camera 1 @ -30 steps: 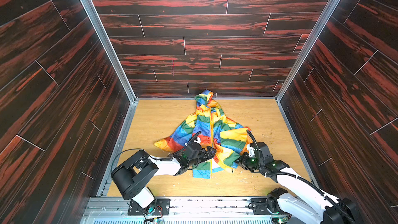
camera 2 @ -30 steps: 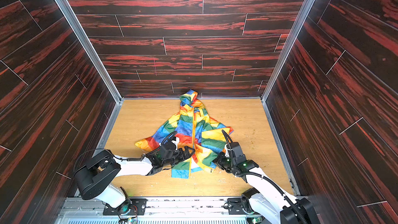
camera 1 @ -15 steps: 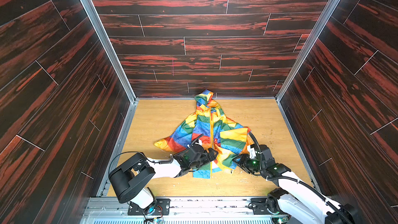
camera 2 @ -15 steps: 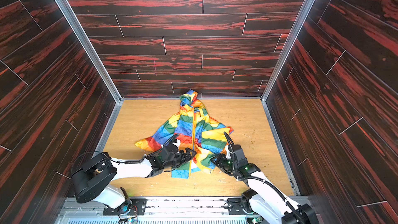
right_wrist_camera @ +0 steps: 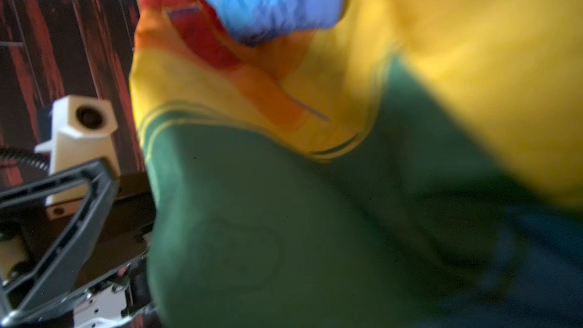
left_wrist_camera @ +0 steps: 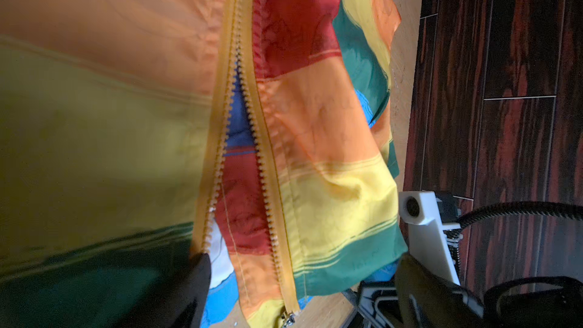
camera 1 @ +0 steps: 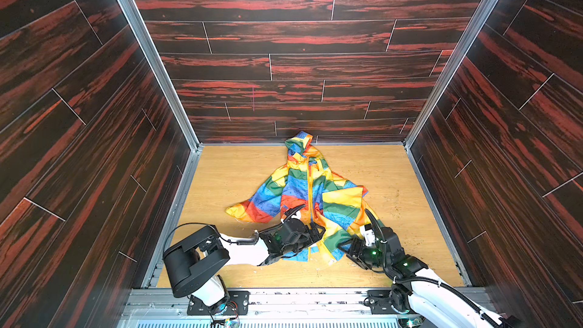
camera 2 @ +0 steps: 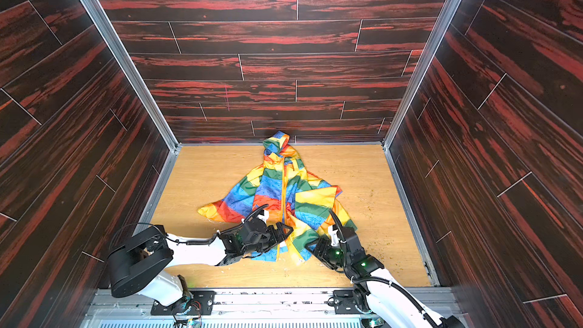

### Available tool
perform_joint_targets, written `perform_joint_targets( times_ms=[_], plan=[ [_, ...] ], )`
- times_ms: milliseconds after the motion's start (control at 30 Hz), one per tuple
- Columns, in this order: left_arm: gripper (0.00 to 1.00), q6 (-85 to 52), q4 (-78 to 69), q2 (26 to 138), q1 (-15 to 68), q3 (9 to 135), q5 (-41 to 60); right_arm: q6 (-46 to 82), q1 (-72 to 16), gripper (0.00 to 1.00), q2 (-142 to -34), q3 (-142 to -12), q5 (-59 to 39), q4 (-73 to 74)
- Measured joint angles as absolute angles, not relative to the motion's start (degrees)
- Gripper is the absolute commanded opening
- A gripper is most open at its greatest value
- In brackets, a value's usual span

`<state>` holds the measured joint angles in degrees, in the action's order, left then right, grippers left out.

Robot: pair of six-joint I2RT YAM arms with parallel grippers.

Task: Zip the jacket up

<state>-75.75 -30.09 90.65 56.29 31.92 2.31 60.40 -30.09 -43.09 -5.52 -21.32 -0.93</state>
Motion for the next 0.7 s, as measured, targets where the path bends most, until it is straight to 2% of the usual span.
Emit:
perform_joint_targets(
  times_ms=[167,267,467,700],
  plan=[
    [0.93,-76.6,-31.2,91.6,56.4,31.7,2.1,62.6,-37.7,0.75,-46.6,-5.3,-17.8,5.4],
    [0.93,-76.8,-31.3,91.6,56.4,31.7,1.8,63.9,-41.8,0.70,-49.2,-5.2,-15.4,9.1],
    [0.93,-76.7,-31.0,91.1,56.4,31.7,1.0,65.7,-45.1,0.53,-57.3,-5.2,-13.5,17.8],
    [0.92,-76.7,-29.8,88.4,56.4,30.6,-0.1,67.2,-45.5,0.24,-63.7,-5.1,-12.8,23.8]
  ],
)
